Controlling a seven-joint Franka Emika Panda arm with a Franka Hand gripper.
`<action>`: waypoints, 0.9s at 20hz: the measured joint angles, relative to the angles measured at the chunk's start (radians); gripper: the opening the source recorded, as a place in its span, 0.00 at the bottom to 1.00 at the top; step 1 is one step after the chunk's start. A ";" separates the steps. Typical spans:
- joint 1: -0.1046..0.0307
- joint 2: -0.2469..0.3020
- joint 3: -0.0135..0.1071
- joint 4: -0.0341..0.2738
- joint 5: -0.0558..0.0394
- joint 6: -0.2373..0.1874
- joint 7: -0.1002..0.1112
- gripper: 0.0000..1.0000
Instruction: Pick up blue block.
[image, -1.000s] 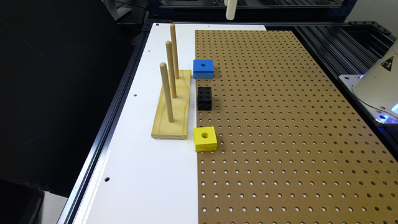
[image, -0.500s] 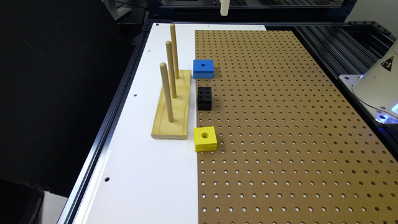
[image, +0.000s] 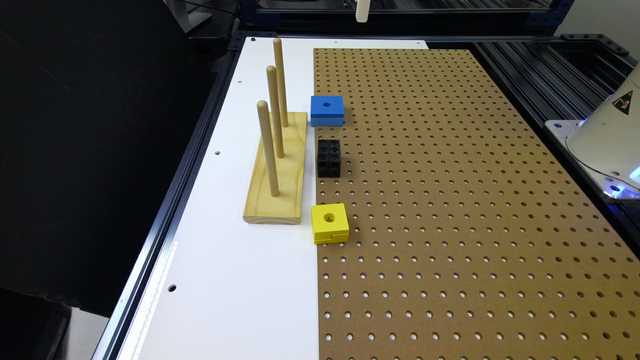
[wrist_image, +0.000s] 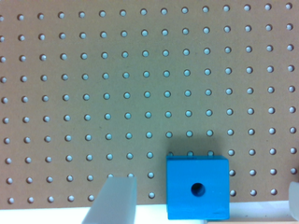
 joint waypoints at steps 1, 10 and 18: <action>0.000 0.020 0.000 -0.002 0.0000 0.021 0.000 1.00; -0.001 0.152 0.000 -0.009 0.0000 0.150 0.000 1.00; 0.000 0.204 0.029 0.007 0.0015 0.204 0.008 1.00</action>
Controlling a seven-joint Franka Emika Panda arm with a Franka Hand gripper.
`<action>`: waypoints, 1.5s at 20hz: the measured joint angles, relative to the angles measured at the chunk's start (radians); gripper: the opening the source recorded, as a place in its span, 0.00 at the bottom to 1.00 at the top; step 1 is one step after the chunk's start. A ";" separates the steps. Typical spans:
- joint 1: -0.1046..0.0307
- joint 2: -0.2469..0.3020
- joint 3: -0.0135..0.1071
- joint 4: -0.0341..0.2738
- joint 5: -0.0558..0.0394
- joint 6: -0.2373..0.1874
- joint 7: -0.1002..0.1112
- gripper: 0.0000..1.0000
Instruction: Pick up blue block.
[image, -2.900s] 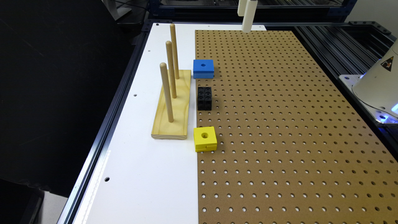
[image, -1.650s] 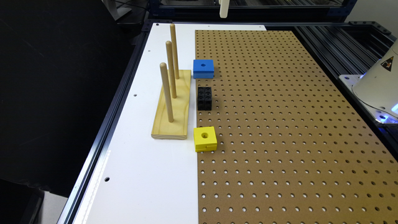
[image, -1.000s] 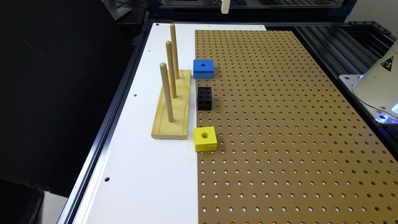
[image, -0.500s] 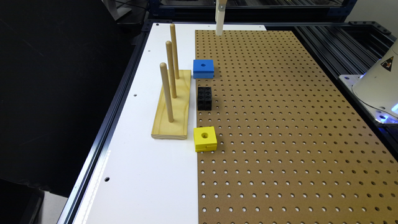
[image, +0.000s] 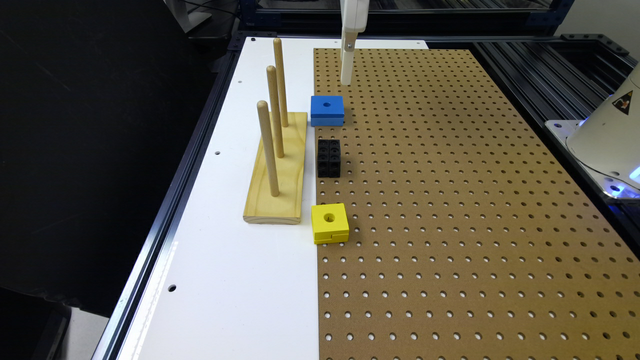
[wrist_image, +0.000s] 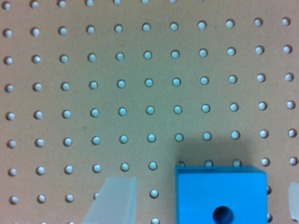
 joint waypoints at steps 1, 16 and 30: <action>0.000 0.000 0.005 0.003 0.0000 0.000 0.002 1.00; 0.000 0.163 0.008 0.021 0.0000 0.150 0.002 1.00; 0.000 0.166 0.022 0.029 0.0000 0.151 0.005 1.00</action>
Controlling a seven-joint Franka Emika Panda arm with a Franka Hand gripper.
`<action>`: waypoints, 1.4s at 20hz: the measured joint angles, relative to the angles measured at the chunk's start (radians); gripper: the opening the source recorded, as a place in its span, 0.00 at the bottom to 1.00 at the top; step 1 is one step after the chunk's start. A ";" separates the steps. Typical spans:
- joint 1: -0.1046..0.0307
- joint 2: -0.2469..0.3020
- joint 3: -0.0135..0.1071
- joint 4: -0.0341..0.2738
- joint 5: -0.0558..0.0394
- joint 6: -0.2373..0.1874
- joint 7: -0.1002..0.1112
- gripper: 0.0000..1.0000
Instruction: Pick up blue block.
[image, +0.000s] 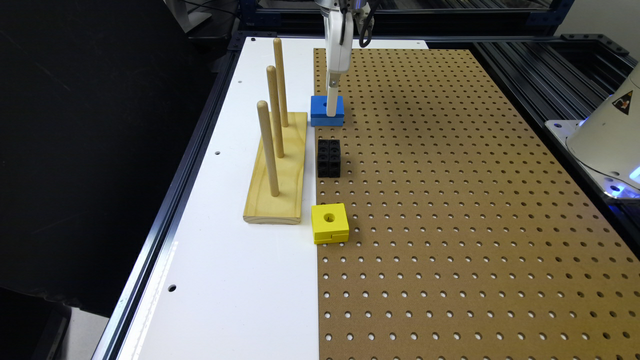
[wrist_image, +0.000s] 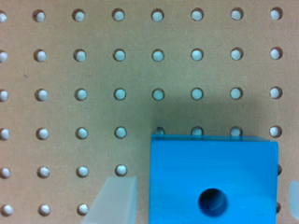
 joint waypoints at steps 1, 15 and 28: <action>0.000 0.007 0.000 0.000 0.0000 0.002 0.000 1.00; 0.000 0.080 0.003 0.012 0.0000 0.065 0.000 1.00; 0.001 0.124 0.011 0.083 0.0000 0.059 0.004 1.00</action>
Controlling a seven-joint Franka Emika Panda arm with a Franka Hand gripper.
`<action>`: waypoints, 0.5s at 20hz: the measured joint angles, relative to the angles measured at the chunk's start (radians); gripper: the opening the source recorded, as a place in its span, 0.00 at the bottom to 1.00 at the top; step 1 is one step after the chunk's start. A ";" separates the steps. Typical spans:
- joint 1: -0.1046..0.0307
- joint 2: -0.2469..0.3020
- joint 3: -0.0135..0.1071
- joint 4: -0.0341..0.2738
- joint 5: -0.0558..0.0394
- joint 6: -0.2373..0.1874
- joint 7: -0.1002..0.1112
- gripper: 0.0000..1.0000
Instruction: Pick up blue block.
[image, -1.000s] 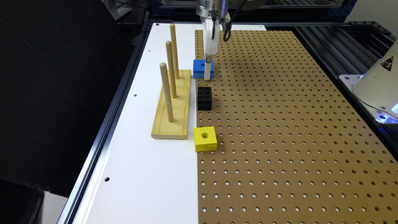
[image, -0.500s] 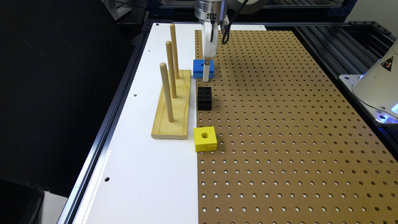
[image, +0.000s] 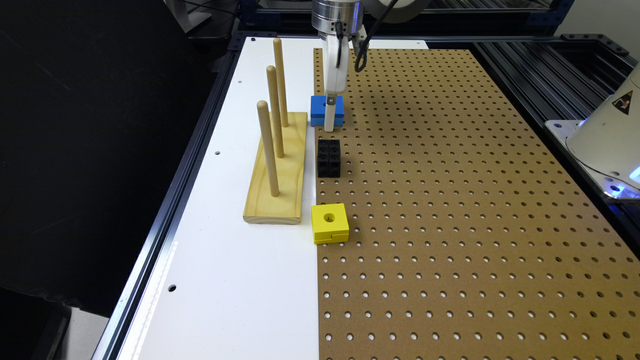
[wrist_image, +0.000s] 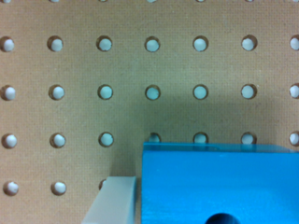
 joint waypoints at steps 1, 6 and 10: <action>0.000 0.012 0.001 0.019 -0.0001 -0.003 0.001 1.00; 0.000 0.030 0.002 0.053 -0.0001 -0.025 0.001 1.00; 0.000 0.030 0.002 0.052 -0.0001 -0.026 0.001 1.00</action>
